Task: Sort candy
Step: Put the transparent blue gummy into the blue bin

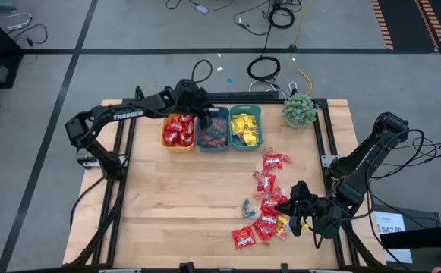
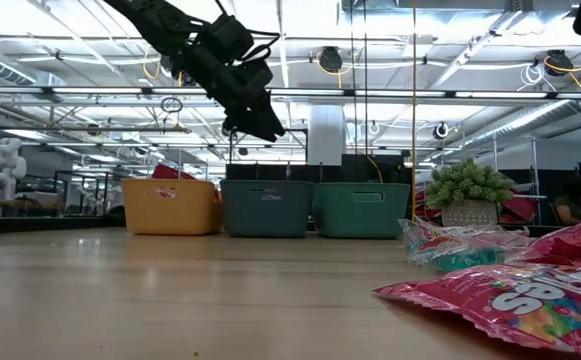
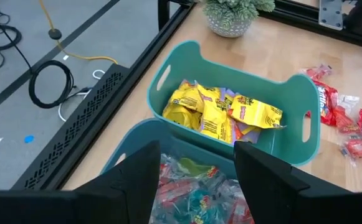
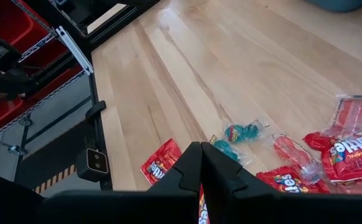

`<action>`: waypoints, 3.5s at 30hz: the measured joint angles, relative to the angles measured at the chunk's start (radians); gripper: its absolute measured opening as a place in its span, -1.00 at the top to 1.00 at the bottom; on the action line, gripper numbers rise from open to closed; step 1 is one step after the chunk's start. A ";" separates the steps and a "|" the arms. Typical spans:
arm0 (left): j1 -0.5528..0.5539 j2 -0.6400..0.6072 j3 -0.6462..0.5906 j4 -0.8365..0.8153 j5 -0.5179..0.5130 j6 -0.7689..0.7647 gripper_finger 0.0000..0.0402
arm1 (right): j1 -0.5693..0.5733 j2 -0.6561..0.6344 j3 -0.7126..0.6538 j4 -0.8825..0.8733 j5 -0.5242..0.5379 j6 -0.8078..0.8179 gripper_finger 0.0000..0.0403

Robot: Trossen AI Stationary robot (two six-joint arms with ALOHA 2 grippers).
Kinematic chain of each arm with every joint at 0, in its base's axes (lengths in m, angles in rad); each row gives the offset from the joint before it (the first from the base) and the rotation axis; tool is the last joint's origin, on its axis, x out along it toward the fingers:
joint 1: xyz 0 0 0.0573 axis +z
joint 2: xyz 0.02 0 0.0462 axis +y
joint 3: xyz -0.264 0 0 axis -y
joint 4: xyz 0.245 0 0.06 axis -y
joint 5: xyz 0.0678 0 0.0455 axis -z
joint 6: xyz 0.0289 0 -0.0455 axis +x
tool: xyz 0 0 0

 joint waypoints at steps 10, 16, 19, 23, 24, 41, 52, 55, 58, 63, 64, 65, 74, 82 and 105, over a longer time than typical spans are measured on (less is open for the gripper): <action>-0.165 0.000 0.000 0.110 0.068 0.055 -0.06 | 0.001 0.000 0.000 0.001 -0.031 -0.007 1.00; -0.327 0.000 0.000 0.169 0.071 0.080 -0.06 | 0.003 0.000 0.000 0.007 -0.075 -0.037 1.00; -0.394 0.011 0.001 0.190 0.055 0.078 -0.05 | 0.003 0.000 0.000 0.019 -0.104 -0.062 1.00; -0.473 0.054 0.002 0.197 -0.009 0.078 -0.05 | 0.004 0.000 0.000 0.034 -0.151 -0.091 1.00; -0.491 0.071 0.003 0.196 -0.019 0.077 -0.05 | 0.004 0.000 0.000 0.033 -0.165 -0.093 1.00; -0.689 0.454 0.002 0.644 -0.084 -0.189 -0.05 | 0.133 0.000 0.000 0.051 -0.212 -0.134 1.00; -0.743 0.659 0.010 0.821 -0.178 -0.216 -0.05 | 0.207 0.000 0.000 0.056 -0.208 -0.118 1.00; -0.746 0.682 0.013 0.829 -0.184 -0.259 0.00 | 0.216 0.000 0.000 0.055 -0.208 -0.102 1.00; -0.746 0.684 0.013 0.830 -0.183 -0.239 0.20 | 0.226 0.000 0.000 0.054 -0.208 -0.084 1.00; -0.740 0.643 0.010 0.806 -0.162 -0.154 0.81 | 0.229 0.000 0.000 0.055 -0.207 -0.082 1.00; -0.732 0.633 0.009 0.801 -0.139 -0.156 0.89 | 0.229 0.000 0.000 0.054 -0.207 -0.082 1.00; -0.725 0.617 0.007 0.792 -0.114 -0.155 0.91 | 0.229 0.000 0.000 0.053 -0.207 -0.082 1.00; -0.642 0.359 0.007 0.701 -0.074 -0.133 0.98 | 0.228 0.000 0.000 0.048 -0.133 -0.082 1.00; -0.431 0.061 0.008 0.413 -0.128 0.004 0.98 | 0.204 0.000 0.000 -0.029 -0.024 -0.011 1.00; 0.094 -0.075 -0.248 0.283 0.027 0.025 0.75 | 0.092 0.000 0.000 -0.161 -0.018 0.129 1.00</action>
